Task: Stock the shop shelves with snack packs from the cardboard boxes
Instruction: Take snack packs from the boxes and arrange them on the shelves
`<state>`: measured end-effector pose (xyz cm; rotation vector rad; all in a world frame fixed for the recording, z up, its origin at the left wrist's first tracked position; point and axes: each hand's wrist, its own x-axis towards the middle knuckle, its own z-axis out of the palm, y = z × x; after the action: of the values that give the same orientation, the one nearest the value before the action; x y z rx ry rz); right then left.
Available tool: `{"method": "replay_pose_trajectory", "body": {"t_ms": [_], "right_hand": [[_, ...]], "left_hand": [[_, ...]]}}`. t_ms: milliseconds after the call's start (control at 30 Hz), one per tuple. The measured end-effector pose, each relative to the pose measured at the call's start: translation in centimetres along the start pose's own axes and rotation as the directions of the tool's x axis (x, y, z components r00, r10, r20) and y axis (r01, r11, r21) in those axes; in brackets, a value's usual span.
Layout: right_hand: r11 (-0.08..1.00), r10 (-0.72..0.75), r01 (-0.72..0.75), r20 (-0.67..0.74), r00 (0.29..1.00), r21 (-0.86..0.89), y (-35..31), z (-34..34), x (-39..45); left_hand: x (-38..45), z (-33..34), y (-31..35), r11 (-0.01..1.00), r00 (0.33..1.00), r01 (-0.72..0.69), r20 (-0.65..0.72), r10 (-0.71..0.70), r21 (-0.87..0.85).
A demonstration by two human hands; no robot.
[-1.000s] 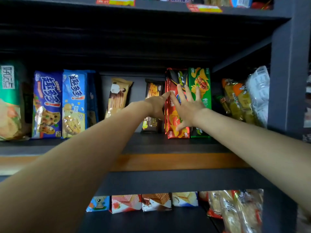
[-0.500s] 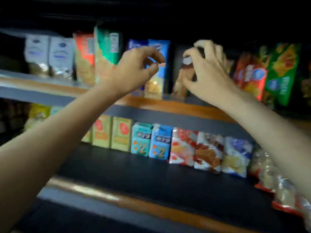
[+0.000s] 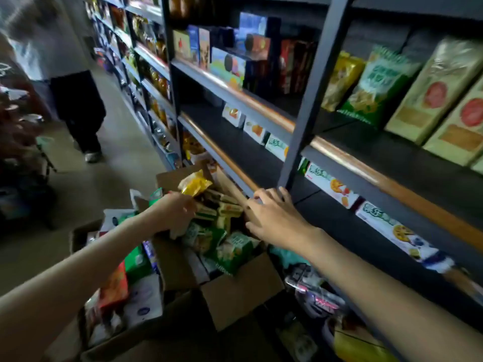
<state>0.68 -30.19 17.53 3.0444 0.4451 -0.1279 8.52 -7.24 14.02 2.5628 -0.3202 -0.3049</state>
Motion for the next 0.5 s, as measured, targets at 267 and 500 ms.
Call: {"method": "replay_pose_trajectory", "body": {"t_ms": [267,500], "right_hand": [[0.996,0.091,-0.081,0.515,0.852,-0.042,1.2,14.2,11.7],[0.973,0.138,-0.223,0.618,0.774,0.061,3.7,24.9,17.0]], "left_hand": [[3.5,6.8,-10.3,0.973,0.96,0.209,0.169,-0.224,0.102],[10.5,12.6,-11.0,0.965,0.931,0.229,0.26,-0.255,0.125]]}}
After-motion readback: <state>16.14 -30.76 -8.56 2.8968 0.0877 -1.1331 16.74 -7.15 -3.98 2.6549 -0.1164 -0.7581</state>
